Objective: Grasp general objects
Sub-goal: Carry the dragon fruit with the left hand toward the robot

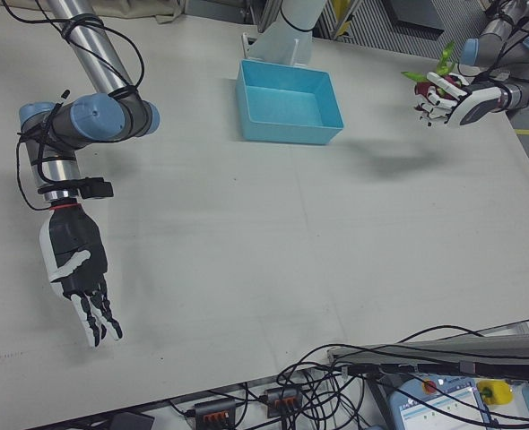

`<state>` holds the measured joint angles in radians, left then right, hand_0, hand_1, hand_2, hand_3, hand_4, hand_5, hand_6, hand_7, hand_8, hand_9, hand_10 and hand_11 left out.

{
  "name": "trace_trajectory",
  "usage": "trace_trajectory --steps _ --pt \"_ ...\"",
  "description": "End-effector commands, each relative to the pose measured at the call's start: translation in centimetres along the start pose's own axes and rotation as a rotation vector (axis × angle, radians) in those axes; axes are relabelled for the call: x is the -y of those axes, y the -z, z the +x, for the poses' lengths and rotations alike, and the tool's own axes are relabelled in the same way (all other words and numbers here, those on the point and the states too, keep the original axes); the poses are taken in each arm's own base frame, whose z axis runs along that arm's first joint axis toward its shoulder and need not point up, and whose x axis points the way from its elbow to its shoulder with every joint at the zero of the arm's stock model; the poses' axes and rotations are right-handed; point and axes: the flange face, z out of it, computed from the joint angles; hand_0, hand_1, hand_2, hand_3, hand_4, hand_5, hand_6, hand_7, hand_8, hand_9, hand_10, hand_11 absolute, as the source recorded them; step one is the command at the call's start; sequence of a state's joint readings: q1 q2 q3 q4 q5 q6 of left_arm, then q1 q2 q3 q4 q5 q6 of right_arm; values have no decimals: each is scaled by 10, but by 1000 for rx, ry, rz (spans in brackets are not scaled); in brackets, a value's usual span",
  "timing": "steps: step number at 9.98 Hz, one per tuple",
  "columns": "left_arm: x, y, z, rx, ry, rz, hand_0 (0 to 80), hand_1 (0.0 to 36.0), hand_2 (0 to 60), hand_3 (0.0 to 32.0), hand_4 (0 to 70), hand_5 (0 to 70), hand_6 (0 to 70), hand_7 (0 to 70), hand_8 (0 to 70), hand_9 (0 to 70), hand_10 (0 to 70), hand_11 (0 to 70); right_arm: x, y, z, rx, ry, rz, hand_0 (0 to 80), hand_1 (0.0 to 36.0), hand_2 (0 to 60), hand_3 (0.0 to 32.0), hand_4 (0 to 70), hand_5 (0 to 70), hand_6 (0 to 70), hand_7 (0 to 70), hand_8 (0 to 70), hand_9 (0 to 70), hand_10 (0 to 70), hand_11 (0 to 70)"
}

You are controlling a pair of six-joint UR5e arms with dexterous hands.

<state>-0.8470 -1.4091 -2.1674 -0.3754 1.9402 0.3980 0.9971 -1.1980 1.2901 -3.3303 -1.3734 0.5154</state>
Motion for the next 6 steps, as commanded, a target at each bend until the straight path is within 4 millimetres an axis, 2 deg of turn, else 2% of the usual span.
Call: trace_trajectory --steps 1,2,6 --pt "-44 -42 -30 36 65 -117 800 360 600 0 700 700 625 700 542 568 700 700 0 0 0 0 0 0 0 0 0 0 0 0 0 0 0 0 0 0" --pt "-54 -49 -36 48 64 -132 800 360 600 0 700 700 643 700 552 580 700 700 0 0 0 0 0 0 0 0 0 0 0 0 0 0 0 0 0 0" --pt "-50 -49 -37 28 51 -113 800 360 600 0 700 700 596 700 542 569 700 700 0 0 0 0 0 0 0 0 0 0 0 0 0 0 0 0 0 0"
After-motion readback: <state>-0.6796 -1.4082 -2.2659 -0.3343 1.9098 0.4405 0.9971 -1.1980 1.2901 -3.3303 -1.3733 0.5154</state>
